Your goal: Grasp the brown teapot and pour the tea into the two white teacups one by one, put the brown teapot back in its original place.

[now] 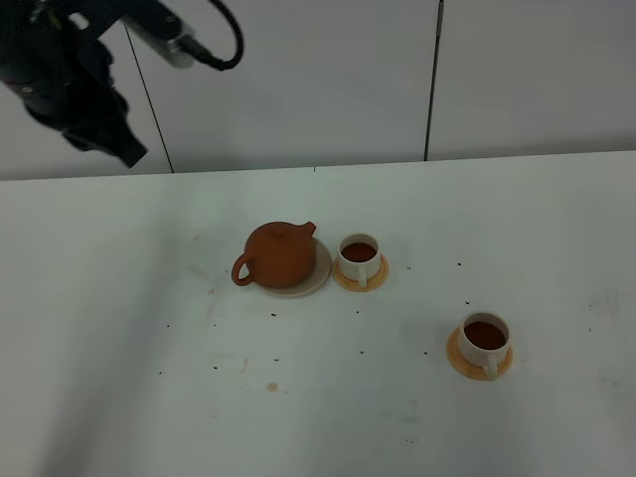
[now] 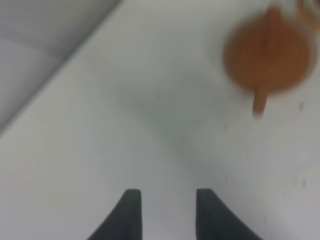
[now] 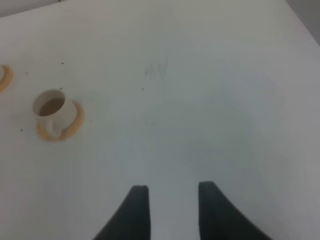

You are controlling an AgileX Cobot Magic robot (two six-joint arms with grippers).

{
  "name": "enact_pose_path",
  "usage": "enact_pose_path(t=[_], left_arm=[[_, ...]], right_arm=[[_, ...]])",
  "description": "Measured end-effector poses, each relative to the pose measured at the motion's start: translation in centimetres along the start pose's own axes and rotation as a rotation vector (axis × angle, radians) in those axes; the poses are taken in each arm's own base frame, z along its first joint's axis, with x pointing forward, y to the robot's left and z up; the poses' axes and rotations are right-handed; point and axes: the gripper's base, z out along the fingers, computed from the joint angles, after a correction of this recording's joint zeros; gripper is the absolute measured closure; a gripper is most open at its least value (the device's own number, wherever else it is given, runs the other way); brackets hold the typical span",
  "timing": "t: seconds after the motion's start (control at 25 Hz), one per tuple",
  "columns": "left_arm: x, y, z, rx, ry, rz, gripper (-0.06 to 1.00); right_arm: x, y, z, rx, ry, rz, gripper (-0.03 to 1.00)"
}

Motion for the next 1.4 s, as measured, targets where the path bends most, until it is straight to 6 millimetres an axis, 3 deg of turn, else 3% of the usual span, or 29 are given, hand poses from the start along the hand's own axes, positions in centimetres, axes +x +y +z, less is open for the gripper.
enact_pose_path(t=[0.16,0.28,0.52,0.68,0.92,1.4], left_arm=[[5.7,0.1,-0.9,0.012,0.087,-0.07,0.66],[10.0,-0.5,-2.6,-0.042,0.055,-0.126,0.69],[17.8,-4.2,-5.0,-0.221,-0.092,-0.192,0.7],[21.8,-7.2,-6.3,-0.356,-0.196,-0.235,0.7],[25.6,-10.8,-7.3,-0.384,-0.177,-0.348,0.7],[31.7,-18.0,-11.6,-0.354,-0.153,-0.529,0.7]], right_arm=[[0.0,0.0,0.0,0.0,0.0,0.0,0.73],[0.0,0.0,0.0,0.0,0.0,0.0,0.73],[0.0,0.0,0.0,0.0,0.0,0.0,0.73],[0.0,0.0,0.0,0.0,0.0,0.0,0.73],[0.0,0.0,0.0,0.0,0.0,0.0,0.73],[0.0,0.0,0.0,0.0,0.0,0.0,0.73]])
